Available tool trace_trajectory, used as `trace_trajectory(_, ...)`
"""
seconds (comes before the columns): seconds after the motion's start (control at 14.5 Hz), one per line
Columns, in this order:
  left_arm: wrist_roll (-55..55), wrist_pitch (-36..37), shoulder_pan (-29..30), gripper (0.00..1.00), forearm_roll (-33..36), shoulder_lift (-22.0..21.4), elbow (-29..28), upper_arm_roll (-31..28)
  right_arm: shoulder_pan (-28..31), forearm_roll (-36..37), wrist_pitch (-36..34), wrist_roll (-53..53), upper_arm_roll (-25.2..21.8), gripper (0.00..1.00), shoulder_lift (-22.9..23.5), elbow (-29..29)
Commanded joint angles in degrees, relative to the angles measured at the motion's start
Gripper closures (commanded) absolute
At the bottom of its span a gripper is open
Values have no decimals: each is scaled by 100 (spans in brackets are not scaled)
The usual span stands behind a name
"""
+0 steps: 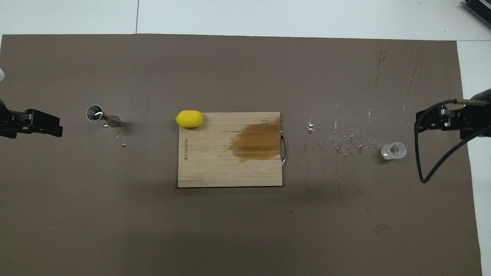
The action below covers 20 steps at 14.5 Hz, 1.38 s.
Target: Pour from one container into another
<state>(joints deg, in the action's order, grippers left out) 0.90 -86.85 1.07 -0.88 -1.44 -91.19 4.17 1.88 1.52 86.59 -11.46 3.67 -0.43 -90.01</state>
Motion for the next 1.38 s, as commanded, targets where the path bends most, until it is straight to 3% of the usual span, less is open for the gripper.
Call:
trace_trajectory(0.0, -73, 28, -1, 0, -62, -172, -162, -4, 75, -56, 7, 135, 29, 0, -63, -60)
trace_trajectory(0.48, 15, 291, 200, 0, -149, -67, -338, -39, 75, -56, 7, 135, 29, 0, -63, -60)
trace_trajectory(0.62, 137, 370, 315, 0, -202, 231, -399, -56, 75, -56, 7, 135, 29, 0, -63, -60)
trace_trajectory(0.9, 2006, 301, 482, 0, -1333, 951, -400, -565, 75, -56, 7, 135, 29, 0, -63, -60)
trace_trajectory(1.18, 4106, -208, 482, 0, -2511, 1295, -575, -996, 75, -56, -1, 135, 29, 0, -63, -60)
trace_trajectory(1.31, 4907, -629, 482, 0, -3327, 1322, -934, -1303, 75, -56, 7, 135, 29, 0, -63, -60)
